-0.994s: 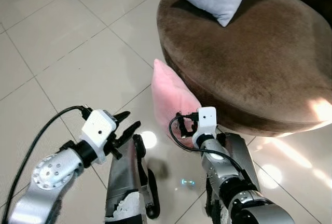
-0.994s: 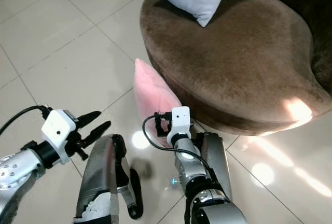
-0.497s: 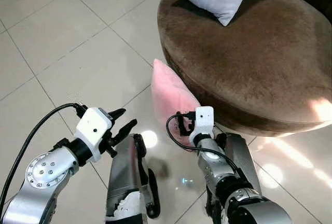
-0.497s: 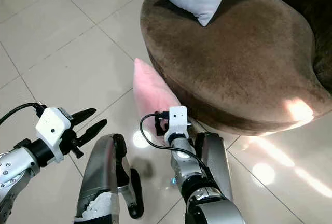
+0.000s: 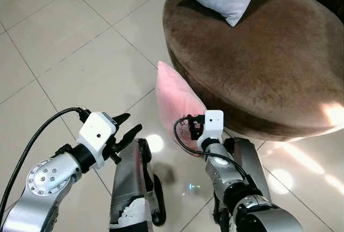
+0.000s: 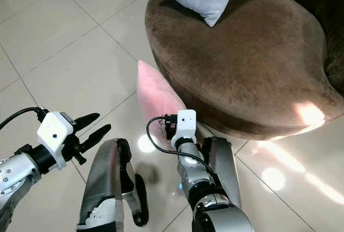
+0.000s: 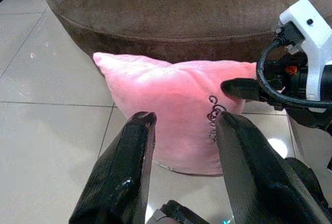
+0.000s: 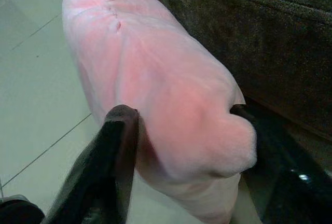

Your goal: Move the pillow to the sofa from floor

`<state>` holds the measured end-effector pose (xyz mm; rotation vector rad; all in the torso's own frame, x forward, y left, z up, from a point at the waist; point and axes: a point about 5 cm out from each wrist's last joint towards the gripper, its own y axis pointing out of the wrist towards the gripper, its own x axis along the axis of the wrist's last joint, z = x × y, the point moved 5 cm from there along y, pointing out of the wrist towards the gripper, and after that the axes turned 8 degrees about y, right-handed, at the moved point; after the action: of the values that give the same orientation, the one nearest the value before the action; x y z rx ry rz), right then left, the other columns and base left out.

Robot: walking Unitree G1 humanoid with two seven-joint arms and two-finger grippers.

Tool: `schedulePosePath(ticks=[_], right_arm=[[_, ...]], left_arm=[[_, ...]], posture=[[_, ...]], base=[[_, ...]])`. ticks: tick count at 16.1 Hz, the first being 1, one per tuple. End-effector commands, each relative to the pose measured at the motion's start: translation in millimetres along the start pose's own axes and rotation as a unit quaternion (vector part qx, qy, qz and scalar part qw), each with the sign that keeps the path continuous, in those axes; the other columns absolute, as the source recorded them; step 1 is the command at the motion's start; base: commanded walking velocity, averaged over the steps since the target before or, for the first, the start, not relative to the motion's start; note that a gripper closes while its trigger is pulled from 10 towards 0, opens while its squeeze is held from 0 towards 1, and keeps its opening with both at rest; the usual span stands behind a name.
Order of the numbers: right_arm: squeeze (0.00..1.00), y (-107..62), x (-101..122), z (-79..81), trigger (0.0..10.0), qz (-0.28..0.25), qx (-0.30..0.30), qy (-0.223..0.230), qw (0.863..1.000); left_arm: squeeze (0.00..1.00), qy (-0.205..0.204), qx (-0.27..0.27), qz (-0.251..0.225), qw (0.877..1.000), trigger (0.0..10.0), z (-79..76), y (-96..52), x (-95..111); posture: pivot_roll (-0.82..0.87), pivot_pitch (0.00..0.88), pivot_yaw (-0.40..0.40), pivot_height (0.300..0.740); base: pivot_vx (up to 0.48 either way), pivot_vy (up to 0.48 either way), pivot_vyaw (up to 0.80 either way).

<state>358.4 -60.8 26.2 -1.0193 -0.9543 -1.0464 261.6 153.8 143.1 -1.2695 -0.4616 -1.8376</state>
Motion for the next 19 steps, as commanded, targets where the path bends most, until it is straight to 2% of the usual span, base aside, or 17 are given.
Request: schedulePosePath(ticks=[1,14,17,19], right_arm=[[0.0,-3.3,-9.2,7.6,0.0,0.012,0.008,0.012,1.0],[0.0,-2.4,-7.4,11.2,0.0,0.01,0.021,0.012,1.0],[0.0,0.4,4.6,18.7,0.0,-0.013,0.045,0.014,0.999],[0.0,-4.2,12.1,30.8,0.0,-0.041,0.087,0.023,0.995]], left_arm=[[0.0,0.003,-0.006,0.007,1.0,10.0,-2.0,-4.7,-0.5],[0.0,0.002,-0.005,0.007,1.0,10.0,-3.4,-1.9,-2.5],[0.0,-0.001,0.0,0.002,1.0,10.0,-3.8,2.9,-4.0],[0.0,-0.006,0.009,-0.009,1.0,10.0,-4.7,8.8,-4.6]], posture=[[0.28,0.332,0.141,0.511],[0.26,0.309,0.133,0.511],[0.23,0.275,0.113,0.511],[0.18,0.228,0.089,0.511]], base=[[0.0,0.0,0.0],[0.0,0.0,0.0],[0.0,0.0,0.0],[0.0,0.0,0.0]])
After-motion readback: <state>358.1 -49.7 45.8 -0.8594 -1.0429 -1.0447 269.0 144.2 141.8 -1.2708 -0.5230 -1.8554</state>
